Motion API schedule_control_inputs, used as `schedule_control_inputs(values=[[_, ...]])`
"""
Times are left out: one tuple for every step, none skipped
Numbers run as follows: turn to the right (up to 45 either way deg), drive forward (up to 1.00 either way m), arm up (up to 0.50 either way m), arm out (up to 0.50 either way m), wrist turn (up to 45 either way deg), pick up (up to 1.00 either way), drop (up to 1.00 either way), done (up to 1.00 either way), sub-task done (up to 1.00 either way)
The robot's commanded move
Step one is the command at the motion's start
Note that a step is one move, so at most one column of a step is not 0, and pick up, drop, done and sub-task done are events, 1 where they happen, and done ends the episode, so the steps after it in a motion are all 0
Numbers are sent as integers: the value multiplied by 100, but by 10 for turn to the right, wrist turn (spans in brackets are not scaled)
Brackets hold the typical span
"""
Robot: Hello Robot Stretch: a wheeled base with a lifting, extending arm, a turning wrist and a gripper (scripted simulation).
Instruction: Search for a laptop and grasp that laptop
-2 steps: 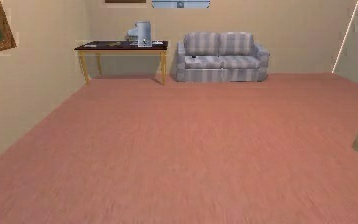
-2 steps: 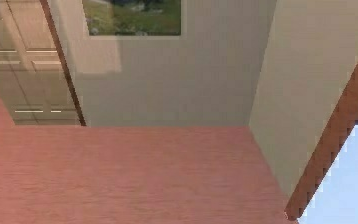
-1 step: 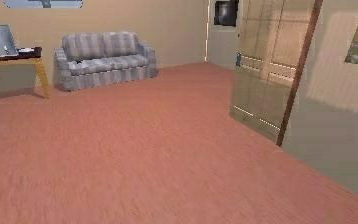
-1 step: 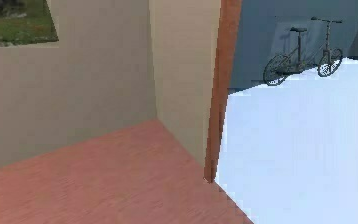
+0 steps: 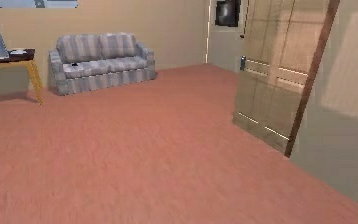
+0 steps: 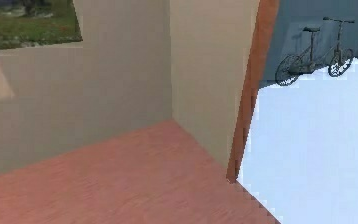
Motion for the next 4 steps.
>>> schedule_control_inputs(values=[[30,0,0,0,0,0,0,0,0],[0,100,0,0,0,0,0,0,0],[0,100,0,0,0,0,0,0,0],[0,45,0,0,0,0,0,0,0]])
